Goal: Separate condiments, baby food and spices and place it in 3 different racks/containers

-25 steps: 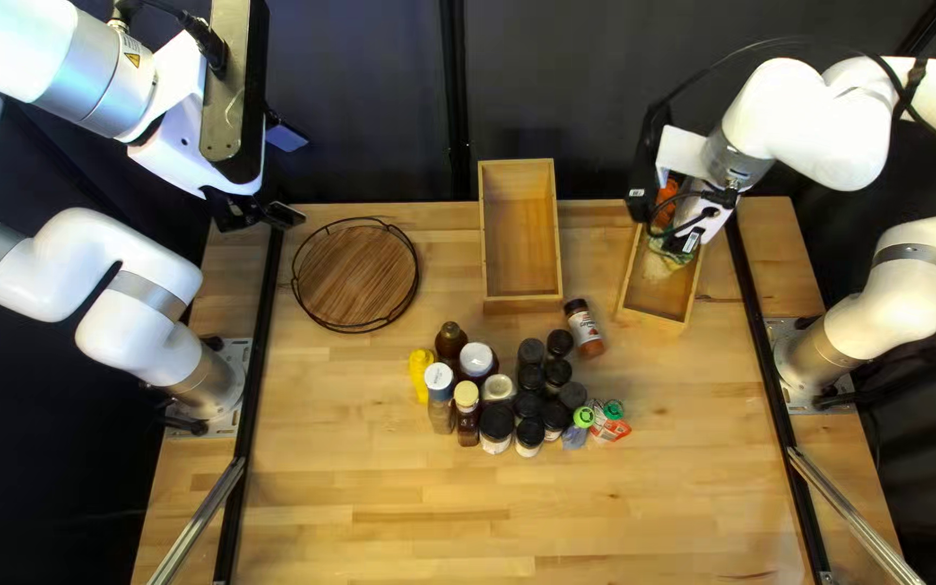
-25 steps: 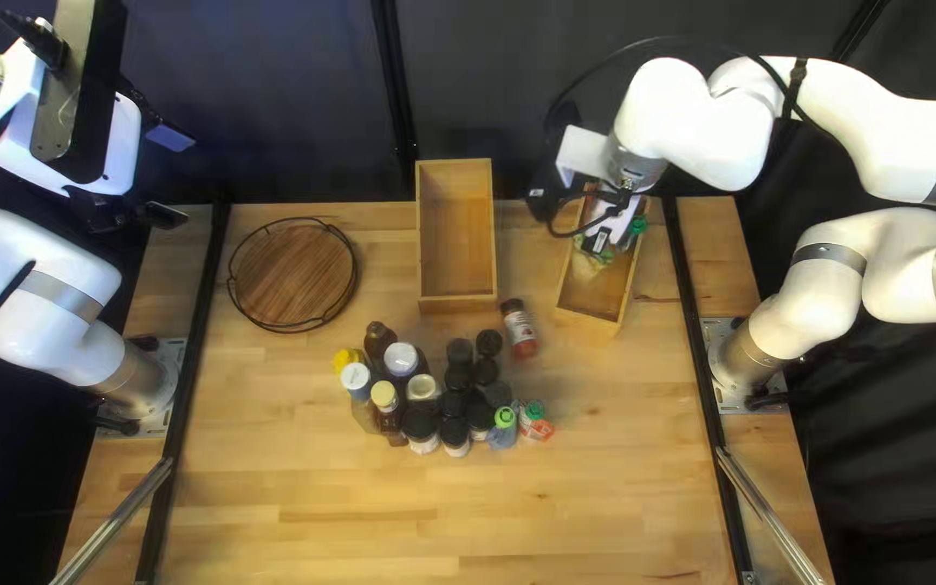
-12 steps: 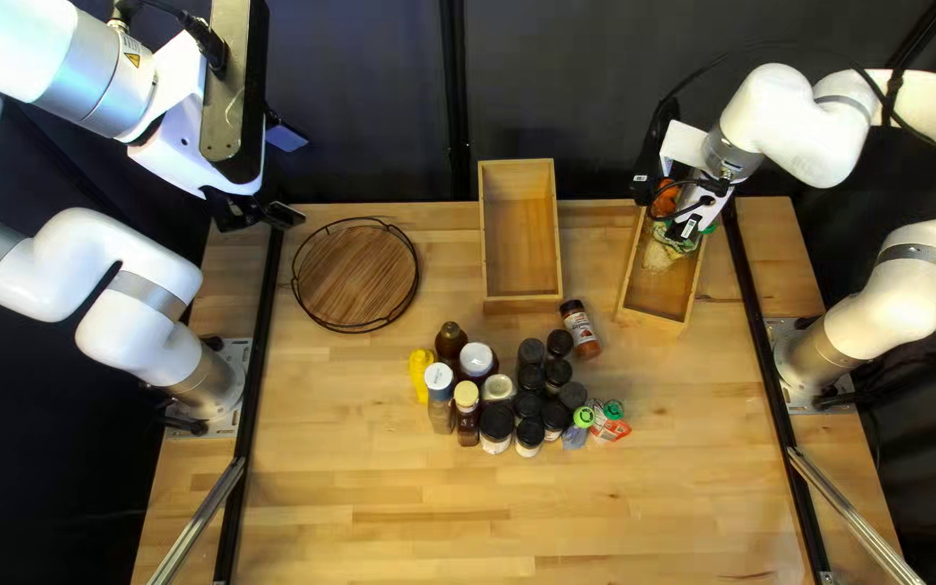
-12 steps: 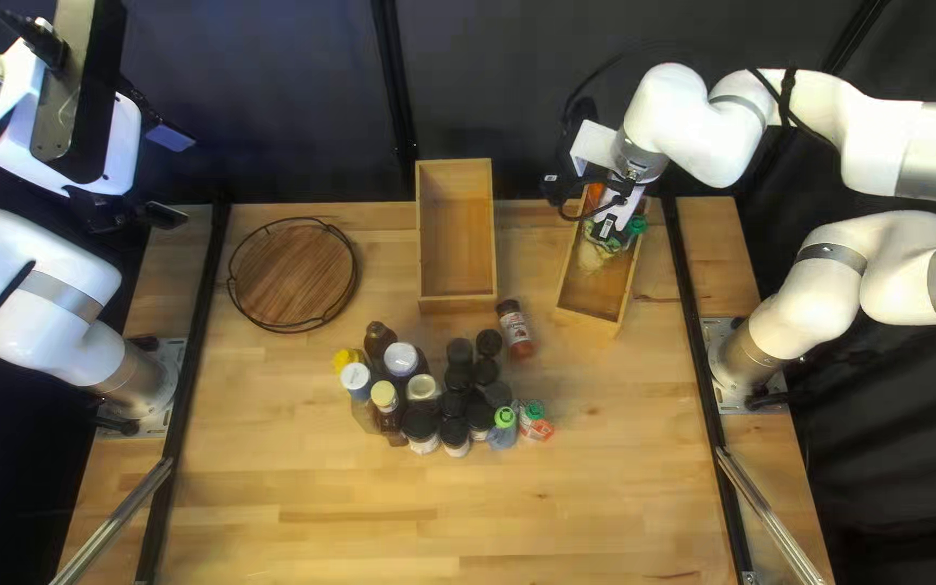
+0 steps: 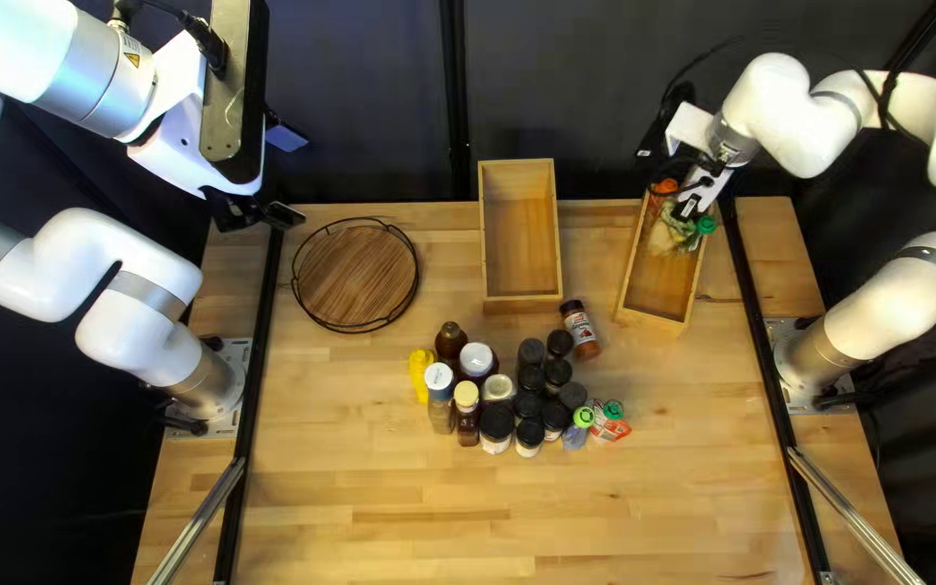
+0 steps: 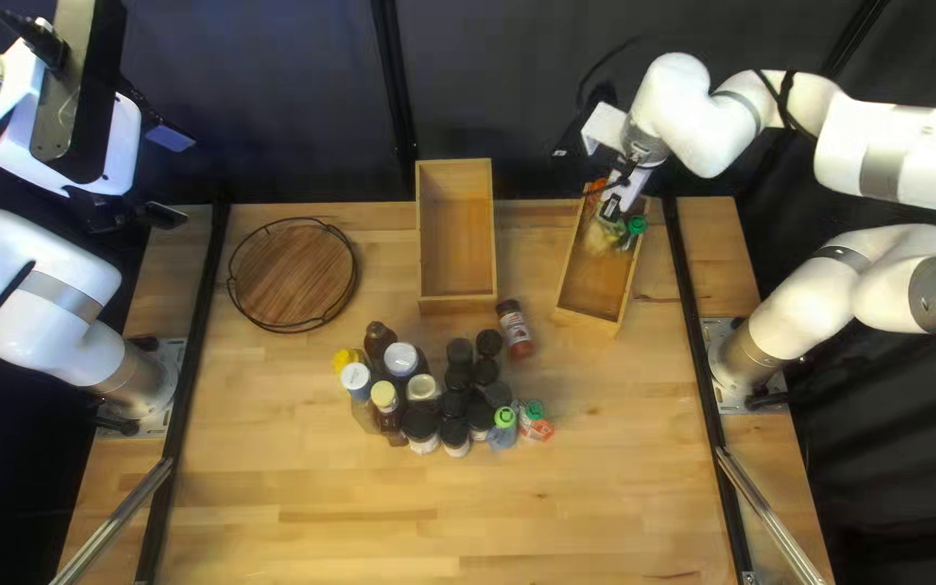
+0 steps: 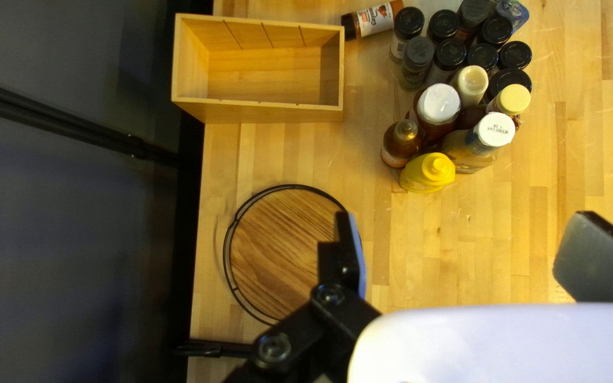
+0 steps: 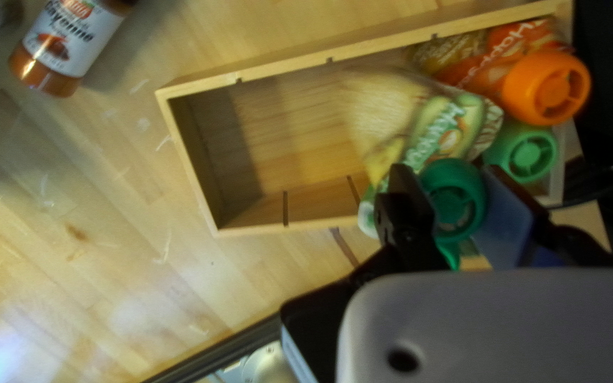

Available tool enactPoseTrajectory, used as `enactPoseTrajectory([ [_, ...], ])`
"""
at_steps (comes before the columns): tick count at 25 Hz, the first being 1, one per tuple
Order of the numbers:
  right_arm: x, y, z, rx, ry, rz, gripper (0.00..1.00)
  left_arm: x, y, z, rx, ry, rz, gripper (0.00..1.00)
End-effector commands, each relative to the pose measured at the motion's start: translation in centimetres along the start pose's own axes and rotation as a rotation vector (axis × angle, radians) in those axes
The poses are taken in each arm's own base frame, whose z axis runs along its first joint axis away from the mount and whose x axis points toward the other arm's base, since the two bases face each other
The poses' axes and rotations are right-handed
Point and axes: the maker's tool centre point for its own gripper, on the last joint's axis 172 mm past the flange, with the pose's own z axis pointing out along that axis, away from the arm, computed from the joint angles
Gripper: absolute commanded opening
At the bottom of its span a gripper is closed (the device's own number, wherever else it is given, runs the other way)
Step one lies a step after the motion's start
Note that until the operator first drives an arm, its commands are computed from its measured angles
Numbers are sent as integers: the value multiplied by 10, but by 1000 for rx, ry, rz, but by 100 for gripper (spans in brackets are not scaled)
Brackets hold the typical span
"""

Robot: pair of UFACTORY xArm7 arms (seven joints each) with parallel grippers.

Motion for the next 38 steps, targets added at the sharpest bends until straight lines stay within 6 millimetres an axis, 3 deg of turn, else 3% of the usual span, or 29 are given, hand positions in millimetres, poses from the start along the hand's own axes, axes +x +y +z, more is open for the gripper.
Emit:
enactPoseTrajectory([
  [1, -1, -2, 1, 0, -2, -5, 80, 0, 0, 0, 0, 0, 0, 100],
  [2, -1, -3, 0, 0, -3, -7, 100, 0, 0, 0, 0, 0, 0, 100],
  [8, -3, -22, -22, 10, 9, -30, 100, 0, 0, 0, 0, 0, 0, 100],
  [11, -4, -51, -43, 34, 19, -71, 100, 0, 0, 0, 0, 0, 0, 100],
  [12, -4, -72, -52, 62, 24, -108, 100, 0, 0, 0, 0, 0, 0, 100],
  [13, -5, -80, -55, 75, 27, -127, 100, 0, 0, 0, 0, 0, 0, 100],
  [15, -9, -122, -62, 141, 46, -220, 100, 0, 0, 0, 0, 0, 0, 100],
  [21, -9, -228, -72, 255, 94, -421, 100, 0, 0, 0, 0, 0, 0, 100],
  [25, -5, -284, -64, 248, 86, -476, 100, 0, 0, 0, 0, 0, 0, 100],
  [29, -5, -319, -48, 185, 76, -473, 100, 0, 0, 0, 0, 0, 0, 100],
  [34, -7, -340, -25, 111, 67, -427, 100, 0, 0, 0, 0, 0, 0, 100],
  [38, -9, -341, -11, 68, 65, -392, 100, 0, 0, 0, 0, 0, 0, 100],
])
